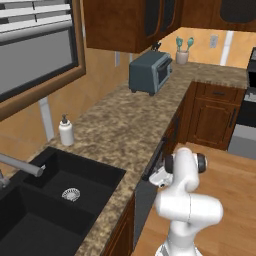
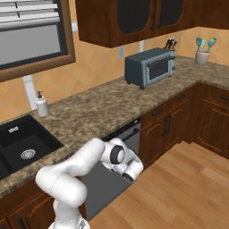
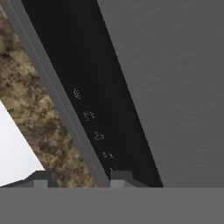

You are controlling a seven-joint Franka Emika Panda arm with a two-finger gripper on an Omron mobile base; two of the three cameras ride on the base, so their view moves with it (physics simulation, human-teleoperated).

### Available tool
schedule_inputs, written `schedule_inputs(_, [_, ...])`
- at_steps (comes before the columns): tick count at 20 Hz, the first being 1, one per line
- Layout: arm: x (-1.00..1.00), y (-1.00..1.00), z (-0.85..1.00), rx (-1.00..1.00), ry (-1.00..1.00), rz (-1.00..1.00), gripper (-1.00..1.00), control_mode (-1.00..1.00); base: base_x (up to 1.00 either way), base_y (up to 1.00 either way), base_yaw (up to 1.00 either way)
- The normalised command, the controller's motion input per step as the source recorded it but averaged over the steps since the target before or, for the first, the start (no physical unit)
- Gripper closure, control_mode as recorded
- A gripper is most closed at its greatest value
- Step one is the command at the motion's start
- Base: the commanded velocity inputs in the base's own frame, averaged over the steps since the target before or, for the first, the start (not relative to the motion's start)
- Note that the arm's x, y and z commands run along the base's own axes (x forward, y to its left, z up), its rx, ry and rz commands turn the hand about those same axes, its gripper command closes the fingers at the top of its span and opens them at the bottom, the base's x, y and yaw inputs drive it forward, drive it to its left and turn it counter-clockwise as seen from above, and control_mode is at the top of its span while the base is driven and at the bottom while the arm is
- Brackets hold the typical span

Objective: Pick up the cup and bowl from the counter, place them in the dishwasher, and close the dishwasher door.

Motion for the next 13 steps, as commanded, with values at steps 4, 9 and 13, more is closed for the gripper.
schedule_inputs(4, [1.00,1.00,-1.00,-0.19,0.32,0.00,-1.00,-1.00,0.00,0.00,0.00])
schedule_inputs(9, [1.00,1.00,-1.00,-0.16,0.30,0.00,-1.00,-1.00,0.00,0.00,0.00])
schedule_inputs(13, [1.00,1.00,-1.00,-0.18,0.34,-0.05,-1.00,-1.00,0.00,0.00,0.00])
